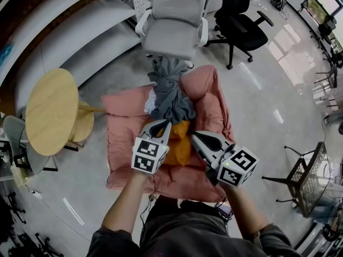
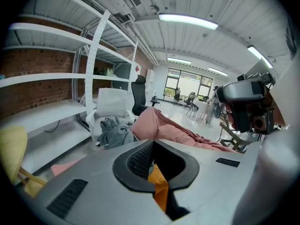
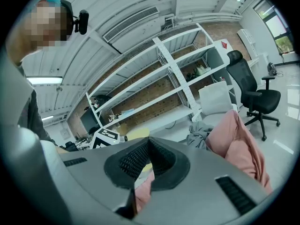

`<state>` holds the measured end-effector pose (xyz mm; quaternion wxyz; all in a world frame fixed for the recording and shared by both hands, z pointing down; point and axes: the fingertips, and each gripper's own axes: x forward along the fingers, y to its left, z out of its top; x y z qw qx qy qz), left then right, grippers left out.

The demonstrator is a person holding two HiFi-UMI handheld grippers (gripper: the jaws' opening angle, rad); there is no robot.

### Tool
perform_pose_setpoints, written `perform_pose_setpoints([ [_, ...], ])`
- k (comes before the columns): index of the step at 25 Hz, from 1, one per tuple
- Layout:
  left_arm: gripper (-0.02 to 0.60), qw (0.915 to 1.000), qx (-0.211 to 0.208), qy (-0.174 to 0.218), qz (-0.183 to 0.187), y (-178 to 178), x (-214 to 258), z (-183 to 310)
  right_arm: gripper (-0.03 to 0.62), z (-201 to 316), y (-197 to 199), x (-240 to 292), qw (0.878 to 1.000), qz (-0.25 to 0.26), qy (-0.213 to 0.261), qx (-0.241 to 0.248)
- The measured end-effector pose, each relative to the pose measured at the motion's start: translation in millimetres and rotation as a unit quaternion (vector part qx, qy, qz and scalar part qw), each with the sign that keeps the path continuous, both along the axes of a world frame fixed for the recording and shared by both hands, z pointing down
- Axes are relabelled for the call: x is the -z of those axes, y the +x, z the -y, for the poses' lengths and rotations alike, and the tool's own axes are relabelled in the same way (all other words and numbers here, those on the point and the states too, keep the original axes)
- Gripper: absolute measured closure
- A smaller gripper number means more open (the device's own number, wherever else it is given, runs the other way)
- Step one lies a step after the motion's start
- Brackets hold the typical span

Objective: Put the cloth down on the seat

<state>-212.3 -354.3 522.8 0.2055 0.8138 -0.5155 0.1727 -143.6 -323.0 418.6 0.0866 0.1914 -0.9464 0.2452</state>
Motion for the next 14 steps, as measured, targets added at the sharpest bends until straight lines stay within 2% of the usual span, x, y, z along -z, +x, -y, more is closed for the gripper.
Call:
perform_pose_setpoints([
  [14, 0.571, 0.9999, 0.012, -0.002, 0.001, -1.5, 8.6, -6.9, 0.58, 1.5, 0.5, 1.8, 1.0, 0.001, 0.002, 0.004],
])
